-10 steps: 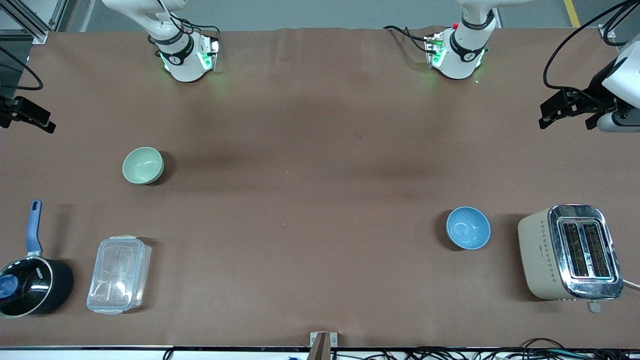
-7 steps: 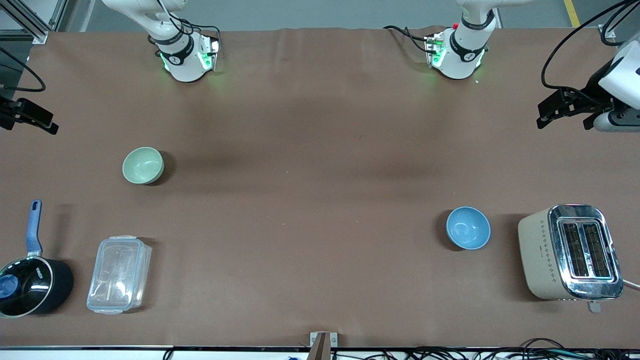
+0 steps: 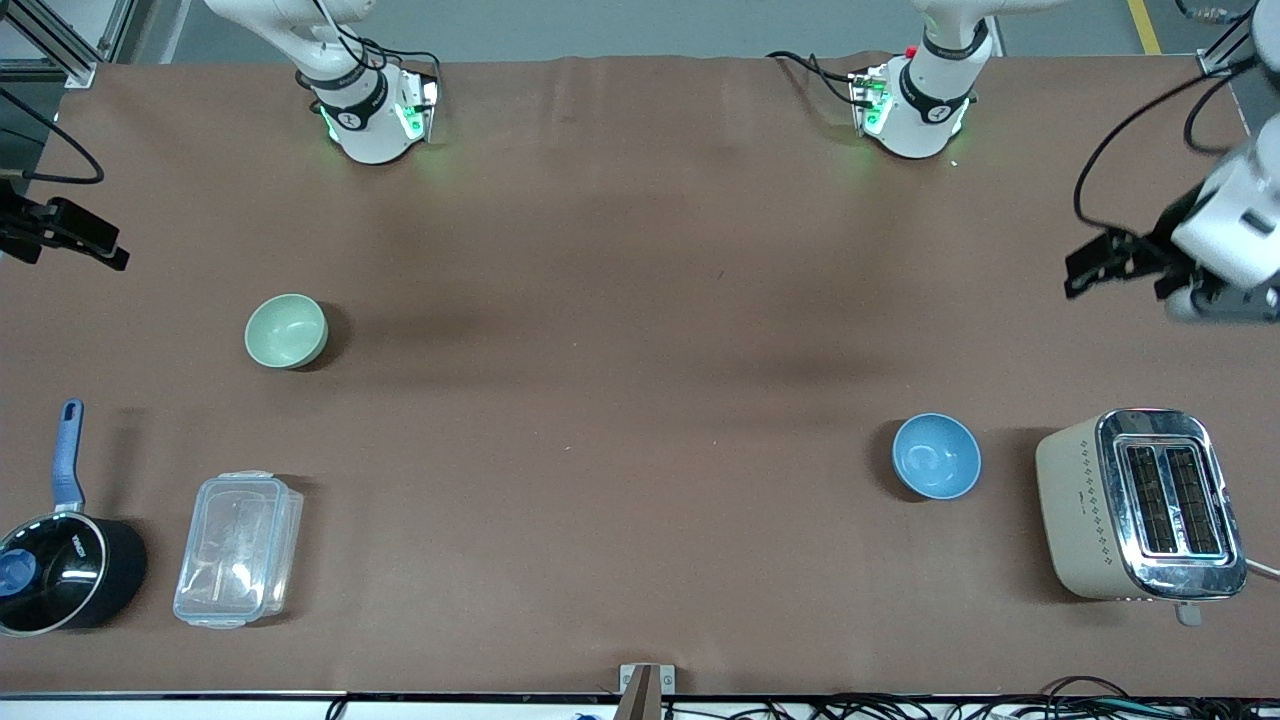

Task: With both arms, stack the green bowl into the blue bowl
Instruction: 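Reach the left gripper toward the blue bowl beside the toaster, then grasp the blue bowl with the left gripper while the right gripper reaches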

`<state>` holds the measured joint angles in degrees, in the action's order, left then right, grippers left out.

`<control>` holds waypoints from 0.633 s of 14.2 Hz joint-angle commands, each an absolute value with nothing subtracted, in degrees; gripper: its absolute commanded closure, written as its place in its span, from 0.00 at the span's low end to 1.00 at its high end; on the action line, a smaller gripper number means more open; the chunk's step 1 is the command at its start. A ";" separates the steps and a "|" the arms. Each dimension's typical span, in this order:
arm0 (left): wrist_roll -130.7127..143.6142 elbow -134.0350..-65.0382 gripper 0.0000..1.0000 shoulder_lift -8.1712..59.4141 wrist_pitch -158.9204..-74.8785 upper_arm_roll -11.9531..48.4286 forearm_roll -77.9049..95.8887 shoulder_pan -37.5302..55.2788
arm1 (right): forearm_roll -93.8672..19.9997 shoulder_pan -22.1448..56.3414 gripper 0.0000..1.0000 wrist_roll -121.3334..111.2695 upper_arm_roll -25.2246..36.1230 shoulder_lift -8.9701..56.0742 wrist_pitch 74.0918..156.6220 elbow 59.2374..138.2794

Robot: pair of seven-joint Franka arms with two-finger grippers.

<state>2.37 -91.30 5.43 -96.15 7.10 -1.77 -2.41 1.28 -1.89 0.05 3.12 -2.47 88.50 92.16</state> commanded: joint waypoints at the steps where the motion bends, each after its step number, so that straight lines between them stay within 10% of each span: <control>1: 2.55 -94.89 0.00 10.54 -106.38 7.21 -5.08 -2.55 | 0.44 -3.25 0.01 -2.27 2.20 -2.64 88.42 92.37; 9: 2.99 -103.89 0.00 25.03 -135.33 6.86 -5.71 -4.48 | -0.61 -5.18 0.00 -4.30 3.95 -2.55 89.82 96.14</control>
<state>2.45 -104.36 21.78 -131.36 6.81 -4.64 -3.63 1.17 -2.78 -3.01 3.60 -2.25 88.53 93.43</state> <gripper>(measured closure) 0.000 0.000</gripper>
